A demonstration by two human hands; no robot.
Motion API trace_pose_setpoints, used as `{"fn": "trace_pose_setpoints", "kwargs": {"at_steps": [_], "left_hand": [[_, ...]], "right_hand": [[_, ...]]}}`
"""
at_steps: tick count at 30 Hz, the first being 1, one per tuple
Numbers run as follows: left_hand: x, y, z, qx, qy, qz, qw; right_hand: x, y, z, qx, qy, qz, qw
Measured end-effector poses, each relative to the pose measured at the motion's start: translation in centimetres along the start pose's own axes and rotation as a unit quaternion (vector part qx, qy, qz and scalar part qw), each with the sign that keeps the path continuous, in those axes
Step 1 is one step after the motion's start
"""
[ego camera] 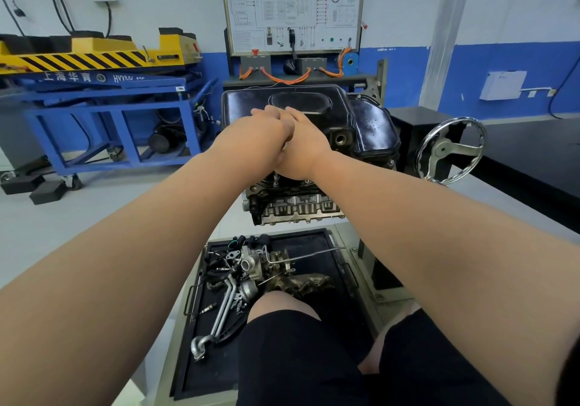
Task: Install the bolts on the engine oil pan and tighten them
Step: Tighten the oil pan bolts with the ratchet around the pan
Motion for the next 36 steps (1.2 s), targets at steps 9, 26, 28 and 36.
{"fn": "trace_pose_setpoints", "kwargs": {"at_steps": [9, 26, 28, 36], "left_hand": [[0.3, 0.3, 0.3, -0.018, 0.006, 0.034, 0.999], [-1.2, 1.3, 0.6, -0.012, -0.095, -0.06, 0.994], [-1.2, 1.5, 0.8, -0.004, -0.118, -0.081, 0.99], [0.8, 1.3, 0.7, 0.014, -0.001, 0.176, 0.984]], "right_hand": [[-0.1, -0.3, -0.3, 0.007, -0.001, 0.032, 0.999], [-0.5, 0.0, -0.1, -0.023, -0.025, -0.018, 0.999], [-0.4, 0.1, 0.0, -0.021, -0.017, -0.021, 0.999], [-0.2, 0.1, 0.3, -0.008, -0.001, 0.017, 1.0]]}}
Point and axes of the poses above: each hand's wrist, its own z-axis towards the middle knuckle, its own y-axis out of the palm, x = y × z, the point moved 8 cm from there along z, towards the middle knuckle, and after that the axes turned 15 degrees about -x, right-handed, at the moved point
